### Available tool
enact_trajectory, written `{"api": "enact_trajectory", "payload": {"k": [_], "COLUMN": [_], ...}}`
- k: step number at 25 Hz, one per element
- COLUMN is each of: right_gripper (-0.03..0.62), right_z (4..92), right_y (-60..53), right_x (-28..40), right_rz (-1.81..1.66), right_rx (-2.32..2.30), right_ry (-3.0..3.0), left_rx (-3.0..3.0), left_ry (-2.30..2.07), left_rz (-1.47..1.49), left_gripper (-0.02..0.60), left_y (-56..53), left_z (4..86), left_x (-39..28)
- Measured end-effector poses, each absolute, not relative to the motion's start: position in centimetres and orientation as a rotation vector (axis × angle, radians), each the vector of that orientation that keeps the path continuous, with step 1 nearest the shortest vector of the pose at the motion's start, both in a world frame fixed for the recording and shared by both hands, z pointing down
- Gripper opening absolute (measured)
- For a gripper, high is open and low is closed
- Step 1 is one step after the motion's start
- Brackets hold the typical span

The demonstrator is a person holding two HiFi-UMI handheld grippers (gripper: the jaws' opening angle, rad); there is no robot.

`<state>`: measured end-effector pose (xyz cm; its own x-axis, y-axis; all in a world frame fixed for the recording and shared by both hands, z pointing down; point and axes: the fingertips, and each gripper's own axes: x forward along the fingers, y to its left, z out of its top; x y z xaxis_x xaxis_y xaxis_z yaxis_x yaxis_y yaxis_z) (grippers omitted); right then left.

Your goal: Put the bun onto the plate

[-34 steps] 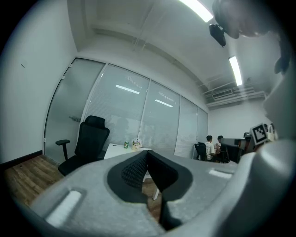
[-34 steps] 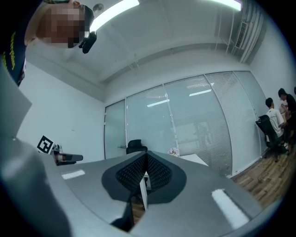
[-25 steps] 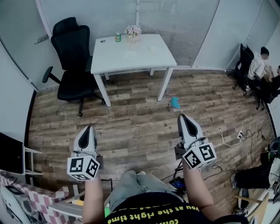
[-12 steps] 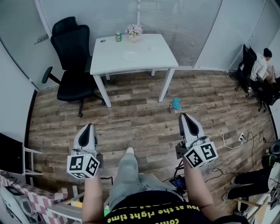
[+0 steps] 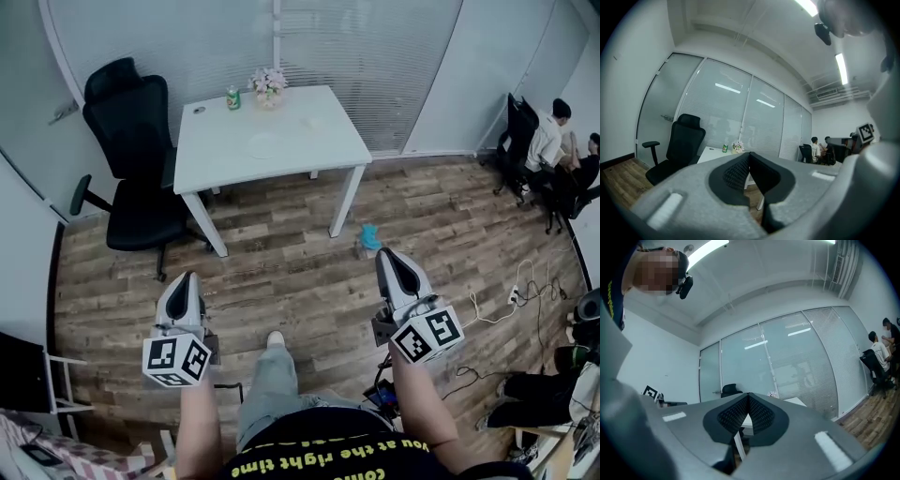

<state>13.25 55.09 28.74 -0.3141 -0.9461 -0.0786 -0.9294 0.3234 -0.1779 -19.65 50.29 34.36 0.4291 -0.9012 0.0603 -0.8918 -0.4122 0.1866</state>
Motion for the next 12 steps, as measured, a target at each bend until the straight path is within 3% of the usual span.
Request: {"api": "enact_trajectory", "payload": {"k": [12], "right_gripper": [0.005], "right_z": [27.8], "right_y": [42.8], "right_x": [13.3], "right_rz": [-0.163], "right_rx": [-1.772], "right_ry": [2.394], "left_rx": [2.516], "left_ry": [-1.51], "left_rz": [-0.065], "left_gripper": [0.002], "left_y": [36.5], "left_z": [33.8], "left_x": [-18.7]}}
